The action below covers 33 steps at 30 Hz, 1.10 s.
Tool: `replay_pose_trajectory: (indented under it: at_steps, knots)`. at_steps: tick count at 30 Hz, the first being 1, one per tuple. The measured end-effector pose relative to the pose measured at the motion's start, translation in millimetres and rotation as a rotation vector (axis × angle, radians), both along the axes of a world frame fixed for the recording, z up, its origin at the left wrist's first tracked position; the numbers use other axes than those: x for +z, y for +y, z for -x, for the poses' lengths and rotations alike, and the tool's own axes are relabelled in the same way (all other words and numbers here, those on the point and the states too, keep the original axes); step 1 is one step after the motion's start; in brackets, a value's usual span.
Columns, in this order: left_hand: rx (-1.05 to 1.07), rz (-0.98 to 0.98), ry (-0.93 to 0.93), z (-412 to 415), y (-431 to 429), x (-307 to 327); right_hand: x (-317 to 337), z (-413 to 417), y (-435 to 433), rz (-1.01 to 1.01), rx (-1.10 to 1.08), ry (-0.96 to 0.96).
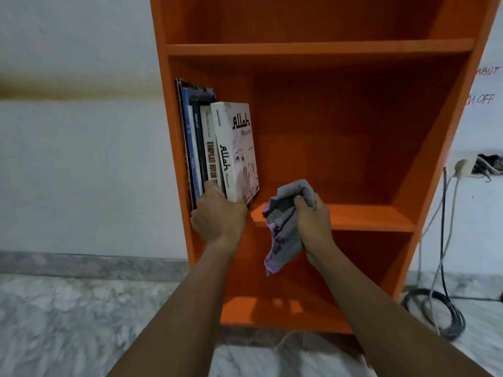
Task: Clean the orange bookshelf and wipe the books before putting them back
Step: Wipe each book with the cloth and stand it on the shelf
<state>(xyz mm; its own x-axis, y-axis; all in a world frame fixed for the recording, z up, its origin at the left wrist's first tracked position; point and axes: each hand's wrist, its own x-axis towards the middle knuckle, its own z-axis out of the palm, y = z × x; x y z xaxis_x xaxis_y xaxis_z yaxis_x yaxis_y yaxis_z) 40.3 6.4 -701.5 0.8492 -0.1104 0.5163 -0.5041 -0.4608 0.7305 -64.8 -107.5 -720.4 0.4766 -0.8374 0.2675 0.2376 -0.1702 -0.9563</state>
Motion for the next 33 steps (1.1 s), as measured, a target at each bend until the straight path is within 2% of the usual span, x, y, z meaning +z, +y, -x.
replay_pose_trajectory:
  at_steps: [7, 12, 14, 17, 19, 22, 25, 28, 31, 33]
  knots:
    - [-0.037, -0.171, 0.058, 54.3, 21.2, -56.0, -38.0, 37.8, 28.8, -0.073, -0.121, 0.007]
    - [-0.235, -0.243, 0.041, 114.3, 30.4, -120.0, -124.7, 91.5, 32.4, -0.331, -0.253, 0.154]
    - [-0.342, -0.332, 0.181, 145.8, 37.8, -164.7, -174.0, 118.5, 38.5, -0.515, -0.325, 0.258]
    - [-0.436, -0.494, 0.535, 190.4, 52.2, -242.4, -230.6, 159.8, 49.5, -0.649, -0.413, 0.314]
    - [-0.472, -0.561, 0.756, 216.1, 59.4, -289.2, -256.8, 181.9, 53.7, -0.633, -0.417, 0.398]
    - [-0.482, -0.549, 1.004, 243.1, 59.0, -337.1, -286.9, 206.0, 54.2, -0.505, -0.37, 0.653]
    - [-0.437, -0.503, 1.161, 251.7, 47.8, -358.1, -313.6, 223.5, 49.7, -0.366, -0.229, 0.892]
    - [-0.388, -0.487, 1.227, 246.4, 41.3, -362.6, -338.8, 241.2, 54.7, -0.246, -0.123, 1.119]
    - [-0.413, -0.47, 1.283, 236.0, 36.0, -371.0, -366.2, 256.7, 67.1, -0.18, -0.086, 1.14]
    - [-0.45, -0.371, 1.338, 231.8, 34.3, -379.4, -377.8, 261.6, 76.3, -0.135, -0.081, 1.114]
